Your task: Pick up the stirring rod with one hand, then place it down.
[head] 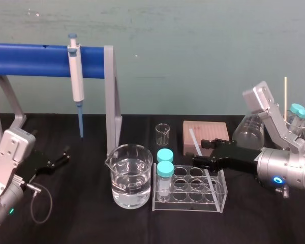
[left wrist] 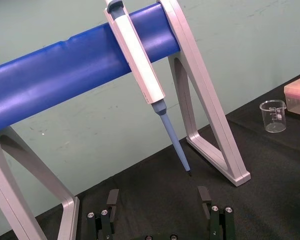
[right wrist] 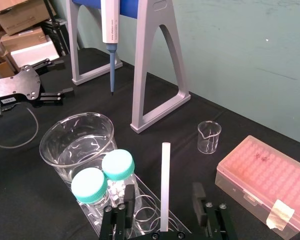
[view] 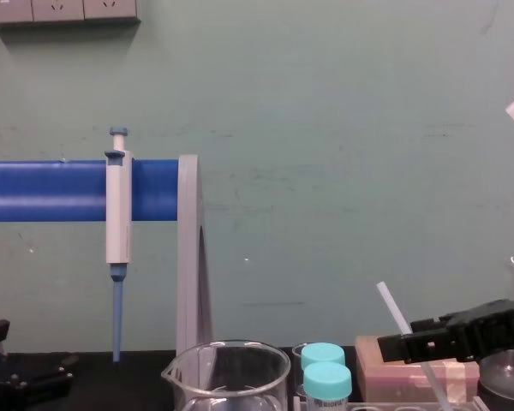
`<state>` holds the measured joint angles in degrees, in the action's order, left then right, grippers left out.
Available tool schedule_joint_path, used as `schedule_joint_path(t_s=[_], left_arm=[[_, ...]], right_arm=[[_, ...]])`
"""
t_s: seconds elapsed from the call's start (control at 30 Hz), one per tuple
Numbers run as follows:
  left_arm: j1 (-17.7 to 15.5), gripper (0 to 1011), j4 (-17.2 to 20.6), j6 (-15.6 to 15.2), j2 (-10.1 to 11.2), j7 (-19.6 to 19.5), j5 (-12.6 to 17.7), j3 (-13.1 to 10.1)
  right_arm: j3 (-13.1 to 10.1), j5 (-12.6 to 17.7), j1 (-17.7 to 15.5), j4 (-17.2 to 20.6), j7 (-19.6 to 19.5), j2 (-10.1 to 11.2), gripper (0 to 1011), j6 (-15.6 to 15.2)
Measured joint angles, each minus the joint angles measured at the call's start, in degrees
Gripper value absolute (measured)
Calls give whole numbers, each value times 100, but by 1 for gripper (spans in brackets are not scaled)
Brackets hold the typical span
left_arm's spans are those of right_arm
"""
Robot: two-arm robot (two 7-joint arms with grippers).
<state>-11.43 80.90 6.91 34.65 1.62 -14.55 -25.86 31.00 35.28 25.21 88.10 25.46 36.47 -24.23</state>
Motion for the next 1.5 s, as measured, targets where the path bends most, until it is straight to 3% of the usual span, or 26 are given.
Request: schedule_joint_path(t_s=[0.43, 0.7, 1.07, 1.23, 1.37, 1.5], left_arm=[[0, 1000, 0, 0, 0, 0, 0, 0], [0, 1000, 0, 0, 0, 0, 1, 0], [0, 1000, 0, 0, 0, 0, 0, 0], [0, 1000, 0, 0, 0, 0, 1, 0], [0, 1000, 0, 0, 0, 0, 0, 0], [0, 1000, 0, 0, 0, 0, 1, 0]], right_arm=[[-4, 11, 0, 0, 4, 0, 302, -7], [-4, 14, 0, 1, 9, 0, 80, -8], [-111, 51, -106, -8, 47, -35, 61, 178], [-278, 5, -337, 42, 29, -36, 61, 773], [-518, -44, -659, 84, 143, -24, 61, 1591], [-783, 148, -941, 100, 386, -55, 61, 2190]])
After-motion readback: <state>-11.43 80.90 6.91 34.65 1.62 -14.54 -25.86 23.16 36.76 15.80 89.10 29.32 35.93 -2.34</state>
